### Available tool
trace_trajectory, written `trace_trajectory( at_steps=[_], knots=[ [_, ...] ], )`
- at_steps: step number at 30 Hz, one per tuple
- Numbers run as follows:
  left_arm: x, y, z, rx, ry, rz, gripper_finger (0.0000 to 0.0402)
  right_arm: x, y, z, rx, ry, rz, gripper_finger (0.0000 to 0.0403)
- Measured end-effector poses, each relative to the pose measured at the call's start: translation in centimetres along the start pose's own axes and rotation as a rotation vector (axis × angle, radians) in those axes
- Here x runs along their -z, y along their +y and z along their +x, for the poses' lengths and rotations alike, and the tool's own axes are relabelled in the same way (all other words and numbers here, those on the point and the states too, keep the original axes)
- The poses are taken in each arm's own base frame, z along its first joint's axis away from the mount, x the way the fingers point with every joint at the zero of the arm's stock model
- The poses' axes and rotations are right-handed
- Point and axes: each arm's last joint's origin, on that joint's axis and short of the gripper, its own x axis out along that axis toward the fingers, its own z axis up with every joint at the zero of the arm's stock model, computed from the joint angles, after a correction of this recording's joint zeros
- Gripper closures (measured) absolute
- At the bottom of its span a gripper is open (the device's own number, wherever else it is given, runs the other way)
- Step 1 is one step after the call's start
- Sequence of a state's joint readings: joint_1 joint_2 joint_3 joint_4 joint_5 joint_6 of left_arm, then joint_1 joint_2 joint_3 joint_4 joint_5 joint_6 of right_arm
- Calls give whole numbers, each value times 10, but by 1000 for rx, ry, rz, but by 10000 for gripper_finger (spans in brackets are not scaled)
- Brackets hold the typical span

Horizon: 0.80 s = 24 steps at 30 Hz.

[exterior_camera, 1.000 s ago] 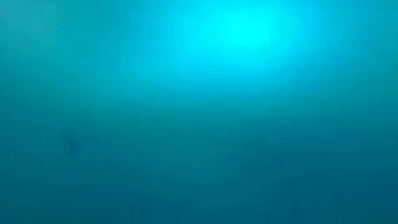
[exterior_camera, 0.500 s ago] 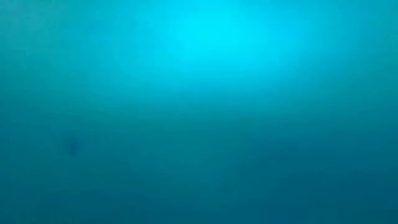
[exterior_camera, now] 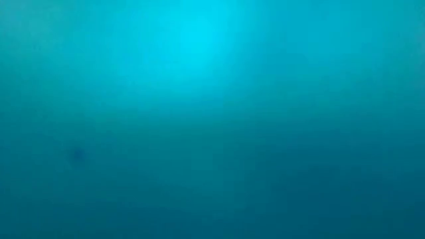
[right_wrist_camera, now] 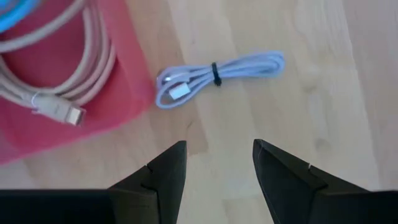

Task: Pick & Place USB Port
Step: Put the purple charger cable into the blue bin

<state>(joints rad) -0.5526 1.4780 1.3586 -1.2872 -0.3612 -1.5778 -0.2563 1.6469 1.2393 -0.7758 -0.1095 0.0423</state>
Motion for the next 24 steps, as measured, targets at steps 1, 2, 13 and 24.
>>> trace_trajectory(
  at_steps=[1, 2, 13, 24],
  knots=[
    [1, 0, 0, 2, -8, 4, 250, -1, 0, 0, 0, -6, -33, 222],
    [2, 0, -1, 4, -16, 11, 250, -2, 2, 0, -7, -20, -88, 222],
    [13, 0, -5, 12, -50, 228, 250, 2, 59, -8, 302, -17, -989, 256],
    [19, 2, -9, 10, -107, 288, 250, -20, 36, 10, 344, 95, 93, 279]
  ],
)
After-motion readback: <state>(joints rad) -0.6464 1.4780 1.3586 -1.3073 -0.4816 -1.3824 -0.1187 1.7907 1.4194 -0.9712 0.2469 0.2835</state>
